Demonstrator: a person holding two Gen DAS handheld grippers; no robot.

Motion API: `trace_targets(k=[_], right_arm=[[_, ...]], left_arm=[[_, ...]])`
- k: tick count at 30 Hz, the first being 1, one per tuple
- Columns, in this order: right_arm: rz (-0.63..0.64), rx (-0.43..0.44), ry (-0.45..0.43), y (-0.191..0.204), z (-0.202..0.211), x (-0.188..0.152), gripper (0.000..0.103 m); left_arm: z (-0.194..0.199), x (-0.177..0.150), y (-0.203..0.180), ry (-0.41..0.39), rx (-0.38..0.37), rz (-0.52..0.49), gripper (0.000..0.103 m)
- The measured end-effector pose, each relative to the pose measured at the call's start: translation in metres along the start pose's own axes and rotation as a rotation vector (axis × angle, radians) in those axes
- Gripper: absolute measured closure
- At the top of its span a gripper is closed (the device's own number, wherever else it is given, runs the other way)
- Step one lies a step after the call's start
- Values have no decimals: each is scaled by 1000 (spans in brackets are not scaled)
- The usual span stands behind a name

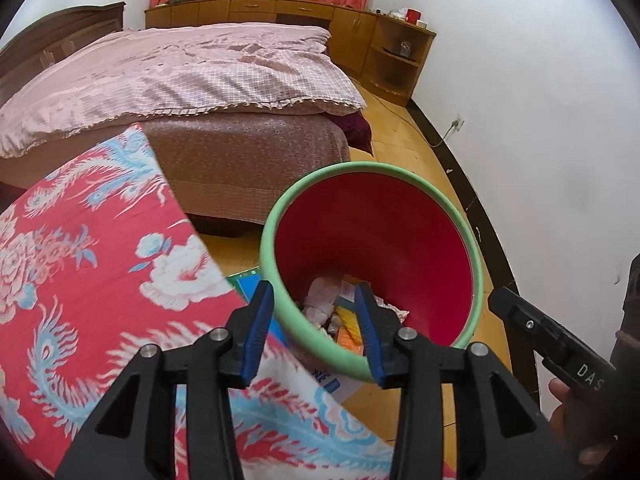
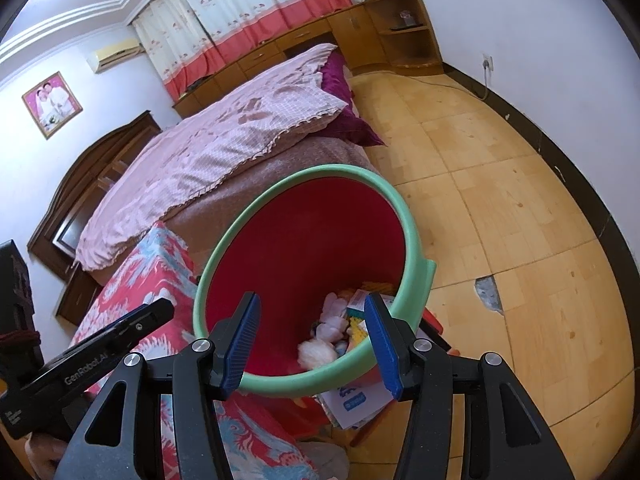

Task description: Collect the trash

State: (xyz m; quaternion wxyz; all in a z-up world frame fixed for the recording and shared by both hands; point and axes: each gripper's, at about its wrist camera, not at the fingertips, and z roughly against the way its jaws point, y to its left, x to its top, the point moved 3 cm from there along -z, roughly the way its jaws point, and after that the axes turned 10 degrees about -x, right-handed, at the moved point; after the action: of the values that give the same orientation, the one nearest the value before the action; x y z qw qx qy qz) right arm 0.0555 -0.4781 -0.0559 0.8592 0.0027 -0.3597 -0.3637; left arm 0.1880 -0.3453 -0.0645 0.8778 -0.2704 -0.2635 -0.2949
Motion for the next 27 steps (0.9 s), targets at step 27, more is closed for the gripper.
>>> trace_targets(k=[27], right_arm=[[203,49,-48,75,64,-45,28]], left_arm=[[120,-61,61,-128,220,194,46]])
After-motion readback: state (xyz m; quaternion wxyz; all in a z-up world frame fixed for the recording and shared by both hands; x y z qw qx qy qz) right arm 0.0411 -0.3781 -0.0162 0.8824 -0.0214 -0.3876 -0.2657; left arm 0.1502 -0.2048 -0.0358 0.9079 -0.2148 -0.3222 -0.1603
